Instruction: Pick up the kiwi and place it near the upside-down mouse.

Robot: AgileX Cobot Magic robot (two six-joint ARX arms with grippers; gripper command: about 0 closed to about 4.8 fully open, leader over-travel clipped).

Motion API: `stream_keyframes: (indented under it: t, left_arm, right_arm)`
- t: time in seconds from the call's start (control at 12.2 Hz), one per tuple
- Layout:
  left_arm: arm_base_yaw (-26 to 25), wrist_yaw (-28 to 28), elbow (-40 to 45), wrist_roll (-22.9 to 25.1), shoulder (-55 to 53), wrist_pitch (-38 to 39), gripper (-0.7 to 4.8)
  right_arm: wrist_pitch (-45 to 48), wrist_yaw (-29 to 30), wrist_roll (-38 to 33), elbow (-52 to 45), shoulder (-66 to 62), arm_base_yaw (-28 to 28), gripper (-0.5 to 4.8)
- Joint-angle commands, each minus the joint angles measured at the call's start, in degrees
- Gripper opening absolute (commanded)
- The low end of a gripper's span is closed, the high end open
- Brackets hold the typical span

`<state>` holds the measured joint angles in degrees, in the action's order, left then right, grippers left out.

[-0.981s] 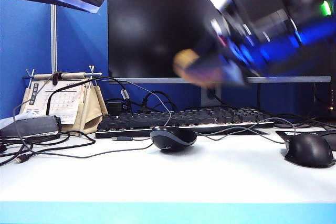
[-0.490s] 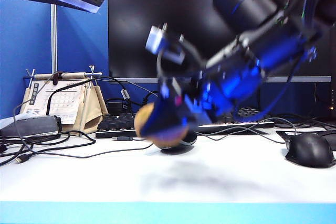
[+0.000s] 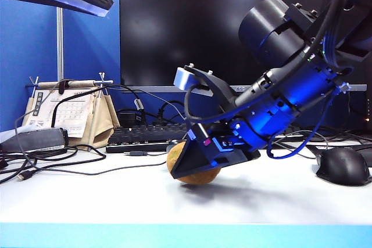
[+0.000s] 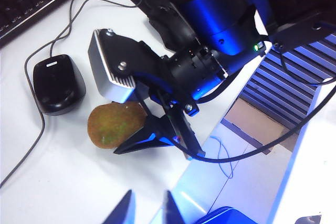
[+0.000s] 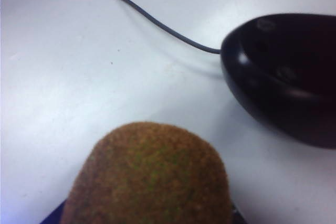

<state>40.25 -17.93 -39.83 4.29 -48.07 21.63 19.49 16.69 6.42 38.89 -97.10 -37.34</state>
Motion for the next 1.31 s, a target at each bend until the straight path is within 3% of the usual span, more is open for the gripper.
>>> stream_keyframes:
  t: [0.08, 0.25, 0.33, 0.57, 0.74, 0.9, 0.98, 1.06, 1.14, 1.23, 1.31]
  left_arm:
    - [0.0, -0.1, -0.2, 0.2, 0.1, -1.2, 0.80]
    - [0.0, -0.1, -0.2, 0.2, 0.1, -1.2, 0.80]
    - [0.0, -0.1, -0.2, 0.2, 0.1, -1.2, 0.80]
    - [0.0, 0.2, -0.2, 0.2, 0.1, -1.2, 0.80]
    - [0.0, 1.9, -0.2, 0.3, 1.1, -1.3, 0.80]
    - [0.0, 8.9, -0.2, 0.7, 6.4, -1.3, 0.80]
    - [0.0, 11.1, -0.2, -0.5, 10.6, 0.6, 0.80]
    - [0.0, 12.7, -0.1, -1.8, 14.1, 2.5, 0.80]
    - [0.0, 14.3, 0.0, -1.7, 16.6, 3.9, 0.80]
    - [0.0, 16.3, 0.6, -1.7, 18.5, 4.2, 0.80]
    - [-0.1, 19.6, 2.0, -1.7, 20.6, 4.5, 0.80]
  right_arm:
    - [-0.9, 0.4, -0.4, 0.2, 0.1, 0.0, 2.74]
    - [-1.3, 0.4, -0.9, 0.2, 0.1, 0.0, 2.94]
    - [-1.3, 0.4, -0.9, 0.2, 0.1, 0.0, 3.72]
    - [-1.2, 0.4, -2.1, 0.4, 0.1, 0.0, 4.56]
    - [1.3, -0.1, -2.8, 0.5, 3.3, 0.0, 4.63]
    - [0.4, -0.3, -3.4, 0.5, 12.8, 0.2, 4.62]
    - [-2.0, -0.3, -5.4, 0.5, 17.9, 0.2, 4.13]
    - [-5.4, -0.1, -6.4, 0.3, 23.3, 0.1, 1.95]
    - [-6.3, -0.2, -6.4, -1.0, 28.2, 0.0, 1.44]
    - [-5.9, -1.1, -6.7, -2.3, 31.3, 0.1, 1.41]
    - [-6.0, -5.8, -8.8, -4.5, 36.3, 0.1, 1.04]
